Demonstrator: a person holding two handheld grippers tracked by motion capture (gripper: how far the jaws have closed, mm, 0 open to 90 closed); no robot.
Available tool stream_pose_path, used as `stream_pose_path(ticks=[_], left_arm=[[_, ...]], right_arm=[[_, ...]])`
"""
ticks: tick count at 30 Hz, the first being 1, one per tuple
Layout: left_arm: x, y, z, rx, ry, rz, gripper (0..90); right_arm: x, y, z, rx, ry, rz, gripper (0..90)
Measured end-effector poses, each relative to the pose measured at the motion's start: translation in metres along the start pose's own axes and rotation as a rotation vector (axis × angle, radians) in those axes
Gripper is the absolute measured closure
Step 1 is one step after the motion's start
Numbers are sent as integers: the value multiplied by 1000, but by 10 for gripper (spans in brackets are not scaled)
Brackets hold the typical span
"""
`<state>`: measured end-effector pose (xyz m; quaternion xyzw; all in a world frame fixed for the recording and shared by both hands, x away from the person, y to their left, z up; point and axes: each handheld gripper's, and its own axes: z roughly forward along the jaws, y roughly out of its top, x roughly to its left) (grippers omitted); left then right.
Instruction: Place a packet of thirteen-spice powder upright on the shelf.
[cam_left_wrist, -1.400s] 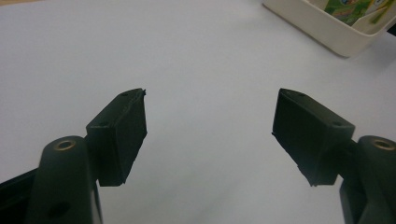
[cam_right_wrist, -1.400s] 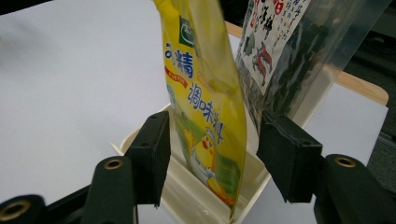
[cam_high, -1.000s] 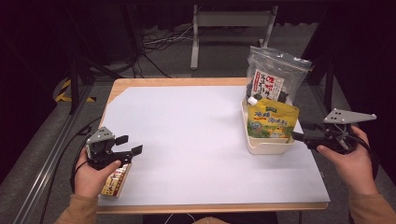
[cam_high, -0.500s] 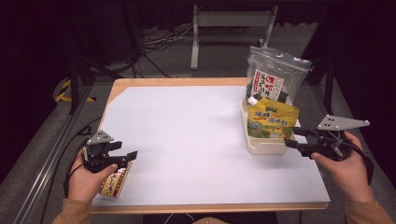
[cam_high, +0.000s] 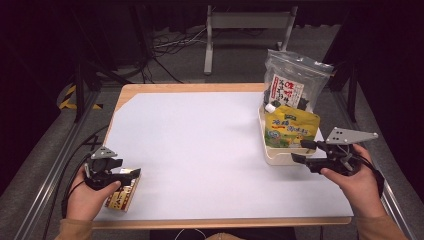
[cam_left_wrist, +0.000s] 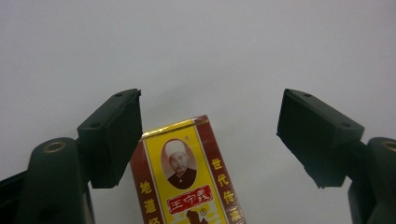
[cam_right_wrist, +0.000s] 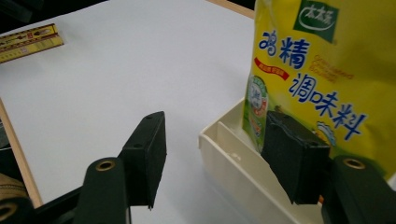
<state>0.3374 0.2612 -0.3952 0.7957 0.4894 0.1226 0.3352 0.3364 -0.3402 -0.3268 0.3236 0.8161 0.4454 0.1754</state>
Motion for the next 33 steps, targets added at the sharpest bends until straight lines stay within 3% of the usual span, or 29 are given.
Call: stream_pose_path(ticks=[6,18,33], left_arm=[[6,-3,3,38,39,-33,227],[12,-11,22,130,43,-81,218],[8,-19,32,226,49,-72,214]], right_arm=[[5,-3,9,-4,25,-3,394],[9,-6,16,-3,43,2,367],[13,-8,24,-5,74,3,352]])
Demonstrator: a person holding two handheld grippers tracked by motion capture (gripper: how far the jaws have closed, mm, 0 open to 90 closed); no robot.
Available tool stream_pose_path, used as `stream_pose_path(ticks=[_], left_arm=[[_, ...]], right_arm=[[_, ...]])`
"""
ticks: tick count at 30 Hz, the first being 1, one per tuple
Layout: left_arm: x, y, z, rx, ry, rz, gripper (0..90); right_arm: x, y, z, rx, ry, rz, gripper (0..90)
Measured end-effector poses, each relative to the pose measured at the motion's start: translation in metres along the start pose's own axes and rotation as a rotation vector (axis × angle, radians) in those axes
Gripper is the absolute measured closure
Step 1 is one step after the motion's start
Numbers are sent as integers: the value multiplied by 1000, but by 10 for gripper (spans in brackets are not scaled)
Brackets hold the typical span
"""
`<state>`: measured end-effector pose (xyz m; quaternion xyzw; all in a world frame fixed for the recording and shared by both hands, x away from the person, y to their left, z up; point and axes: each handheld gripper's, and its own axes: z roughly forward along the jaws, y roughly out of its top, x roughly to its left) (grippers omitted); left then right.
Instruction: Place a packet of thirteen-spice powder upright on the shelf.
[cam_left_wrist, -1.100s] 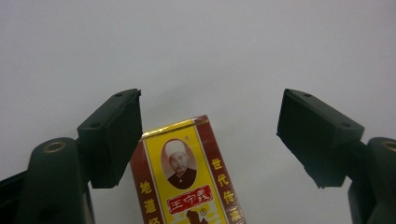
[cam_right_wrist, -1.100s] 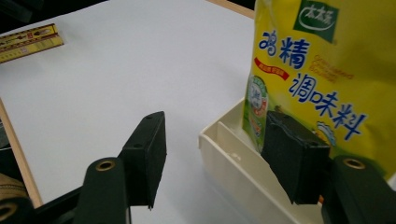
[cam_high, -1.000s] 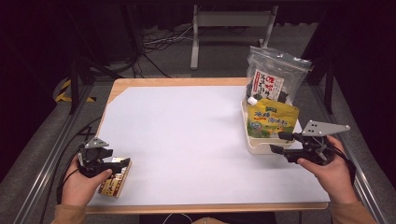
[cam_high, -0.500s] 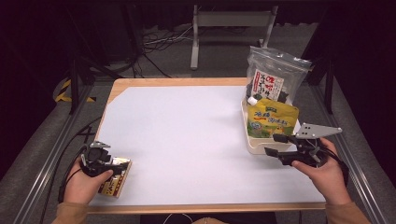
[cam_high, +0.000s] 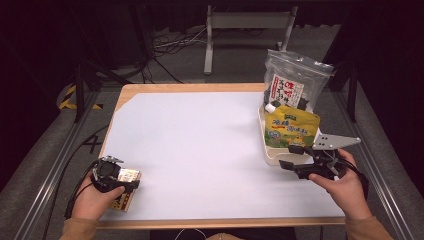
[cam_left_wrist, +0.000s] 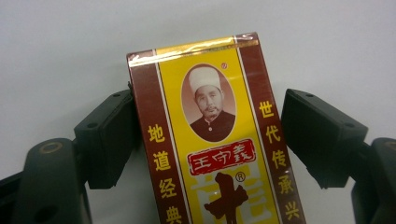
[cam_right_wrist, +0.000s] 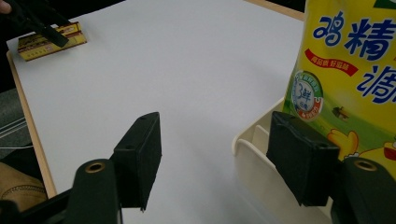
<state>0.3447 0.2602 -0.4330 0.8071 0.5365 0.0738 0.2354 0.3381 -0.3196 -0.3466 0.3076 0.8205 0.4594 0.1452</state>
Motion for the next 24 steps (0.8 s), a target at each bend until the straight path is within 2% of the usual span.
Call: stream_pose_path(ticks=[15,18,22,24], left_arm=[[0,0,-1,0,9,-26,295],[-1,1,-2,-7,13,-22,304],[-3,3,-4,-39,7,-8,317],[-5,4,-5,-52,-17,6,319]], right_arm=[[4,-2,8,-2,39,2,356],[5,-2,10,1,44,6,365],[5,-1,11,3,49,3,385],[6,0,11,5,51,8,409]])
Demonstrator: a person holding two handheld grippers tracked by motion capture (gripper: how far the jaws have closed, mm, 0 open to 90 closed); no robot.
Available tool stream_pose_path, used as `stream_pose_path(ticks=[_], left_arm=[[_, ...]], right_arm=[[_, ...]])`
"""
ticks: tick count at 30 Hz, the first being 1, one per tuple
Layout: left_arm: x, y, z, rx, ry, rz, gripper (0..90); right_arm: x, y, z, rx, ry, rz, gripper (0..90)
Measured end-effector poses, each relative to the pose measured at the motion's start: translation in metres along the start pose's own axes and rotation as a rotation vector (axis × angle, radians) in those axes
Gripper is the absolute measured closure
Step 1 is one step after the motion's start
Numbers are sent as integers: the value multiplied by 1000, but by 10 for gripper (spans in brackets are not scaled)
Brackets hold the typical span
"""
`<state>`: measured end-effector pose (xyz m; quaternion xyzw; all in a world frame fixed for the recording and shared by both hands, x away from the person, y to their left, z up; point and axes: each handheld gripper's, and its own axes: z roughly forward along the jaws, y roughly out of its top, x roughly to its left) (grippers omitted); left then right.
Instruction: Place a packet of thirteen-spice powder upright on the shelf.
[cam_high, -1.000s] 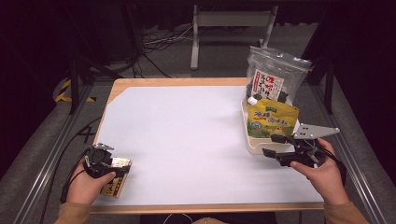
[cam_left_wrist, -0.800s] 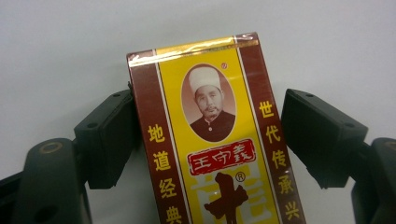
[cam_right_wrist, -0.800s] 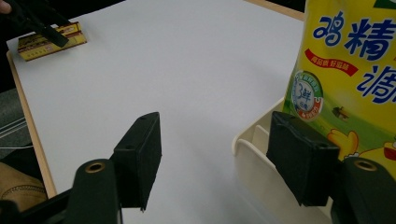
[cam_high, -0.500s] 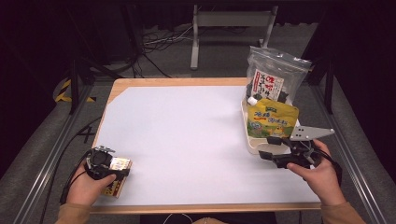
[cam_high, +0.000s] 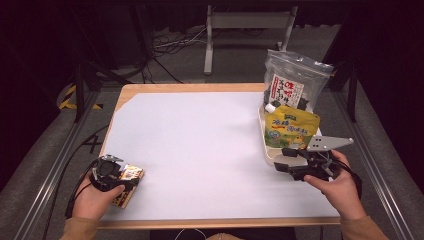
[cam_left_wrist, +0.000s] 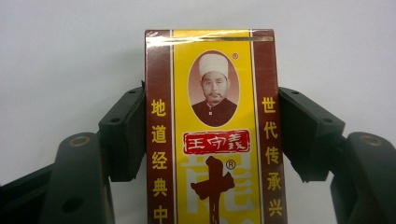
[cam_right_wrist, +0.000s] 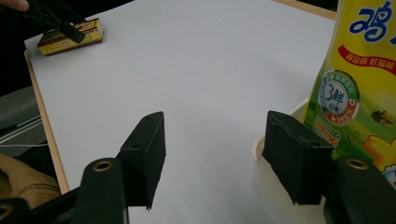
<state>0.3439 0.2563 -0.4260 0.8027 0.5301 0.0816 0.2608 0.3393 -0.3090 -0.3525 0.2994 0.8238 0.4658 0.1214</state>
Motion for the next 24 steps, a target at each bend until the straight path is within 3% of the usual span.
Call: stream_pose_path(ticks=[5,18,24], left_arm=[[-9,5,-3,-69,-56,27,323],[-36,29,-14,-266,-120,133,323],[-57,50,-11,-307,-137,210,324]], right_arm=[[0,3,-1,-1,-3,22,439],[5,16,1,-16,12,12,470],[9,25,5,-18,20,6,451]])
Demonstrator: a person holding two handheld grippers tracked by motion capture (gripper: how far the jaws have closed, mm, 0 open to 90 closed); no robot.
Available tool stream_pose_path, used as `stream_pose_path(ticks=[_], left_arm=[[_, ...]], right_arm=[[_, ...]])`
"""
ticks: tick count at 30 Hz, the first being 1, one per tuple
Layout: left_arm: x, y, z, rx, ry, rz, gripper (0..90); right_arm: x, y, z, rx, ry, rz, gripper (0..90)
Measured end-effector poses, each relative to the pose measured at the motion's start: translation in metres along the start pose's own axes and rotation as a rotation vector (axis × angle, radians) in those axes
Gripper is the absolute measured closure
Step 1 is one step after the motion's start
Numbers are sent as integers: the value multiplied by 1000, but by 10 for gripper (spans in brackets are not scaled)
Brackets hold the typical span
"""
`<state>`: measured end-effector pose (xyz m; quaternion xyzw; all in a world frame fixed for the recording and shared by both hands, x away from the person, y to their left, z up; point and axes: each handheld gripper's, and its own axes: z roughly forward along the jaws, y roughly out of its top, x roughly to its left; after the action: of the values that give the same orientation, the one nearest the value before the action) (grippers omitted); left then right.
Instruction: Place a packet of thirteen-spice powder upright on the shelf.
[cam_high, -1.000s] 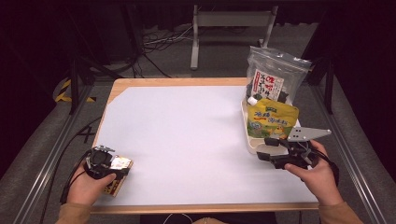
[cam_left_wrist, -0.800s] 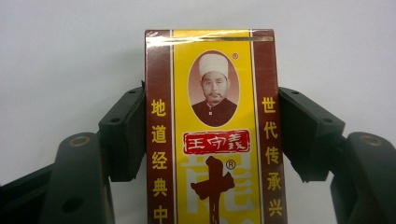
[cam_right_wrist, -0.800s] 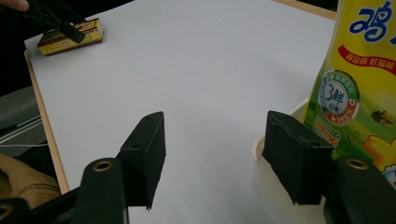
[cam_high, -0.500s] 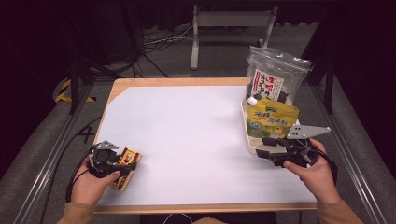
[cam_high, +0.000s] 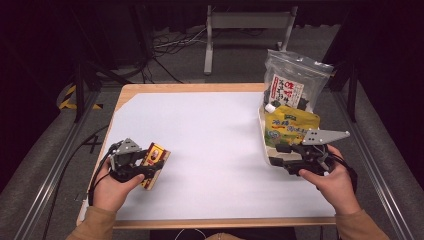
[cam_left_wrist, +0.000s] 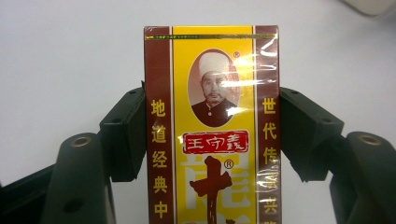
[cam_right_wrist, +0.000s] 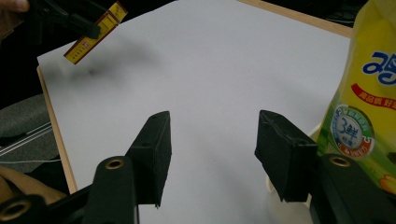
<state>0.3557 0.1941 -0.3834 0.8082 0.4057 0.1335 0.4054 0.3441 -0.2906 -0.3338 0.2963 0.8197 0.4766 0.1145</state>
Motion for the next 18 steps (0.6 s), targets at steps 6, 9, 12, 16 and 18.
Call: stream_pose_path(ticks=[6,9,12,16,18], left_arm=[[-16,19,13,-60,-37,61,324],[-24,26,20,-92,-64,77,324],[-31,31,25,-114,-75,95,324],[-37,34,31,-142,-90,107,323],[-42,35,34,-160,-96,114,324]], right_arm=[[7,9,5,-16,20,8,433],[10,14,8,-5,21,22,432],[15,21,10,6,22,50,424],[18,26,14,1,33,58,424],[20,30,17,1,42,70,437]])
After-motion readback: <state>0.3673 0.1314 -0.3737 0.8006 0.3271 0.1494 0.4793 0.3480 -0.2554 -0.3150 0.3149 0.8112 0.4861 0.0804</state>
